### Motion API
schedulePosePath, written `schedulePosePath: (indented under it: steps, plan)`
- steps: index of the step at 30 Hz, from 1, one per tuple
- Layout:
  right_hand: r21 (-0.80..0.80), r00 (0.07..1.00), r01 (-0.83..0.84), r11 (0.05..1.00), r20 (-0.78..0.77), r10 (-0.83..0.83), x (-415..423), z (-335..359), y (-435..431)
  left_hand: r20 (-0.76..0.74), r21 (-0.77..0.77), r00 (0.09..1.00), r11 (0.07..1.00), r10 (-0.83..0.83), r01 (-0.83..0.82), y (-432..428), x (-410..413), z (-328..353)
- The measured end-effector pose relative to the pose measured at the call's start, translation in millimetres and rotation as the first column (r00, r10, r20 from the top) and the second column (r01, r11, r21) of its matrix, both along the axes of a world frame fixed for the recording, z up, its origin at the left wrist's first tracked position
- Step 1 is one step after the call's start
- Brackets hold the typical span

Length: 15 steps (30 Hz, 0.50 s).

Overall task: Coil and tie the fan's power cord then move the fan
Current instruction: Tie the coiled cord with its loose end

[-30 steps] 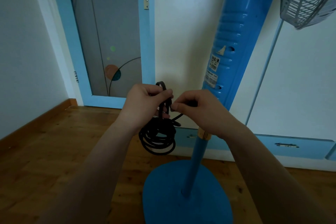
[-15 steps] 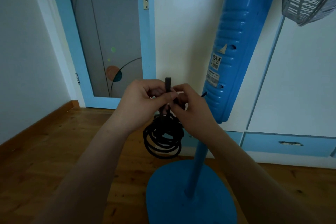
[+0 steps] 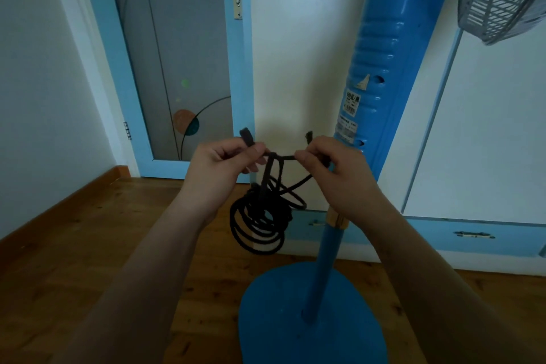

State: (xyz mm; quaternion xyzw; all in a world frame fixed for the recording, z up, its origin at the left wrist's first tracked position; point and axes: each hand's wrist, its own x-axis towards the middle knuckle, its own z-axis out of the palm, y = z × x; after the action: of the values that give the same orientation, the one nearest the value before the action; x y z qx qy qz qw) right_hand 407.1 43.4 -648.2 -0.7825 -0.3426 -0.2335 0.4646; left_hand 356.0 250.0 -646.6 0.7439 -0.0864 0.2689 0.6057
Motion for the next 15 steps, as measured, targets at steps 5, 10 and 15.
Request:
schedulePosePath:
  steps: [5,10,15]
  plan:
    - [0.183,0.981,0.101,0.978,-0.180,-0.067,8,-12,-12,-0.162,-0.351,0.973,0.912,0.163,-0.211,35,-3,-29]
    - [0.294,0.975,0.179,0.939,-0.179,-0.130,10,-18,-3,-0.181,-0.374,0.956,0.883,0.230,-0.283,31,3,-35]
    - [0.297,0.973,0.217,0.930,-0.148,-0.180,9,-19,-1,-0.187,-0.399,0.947,0.860,0.262,-0.317,29,8,-38]
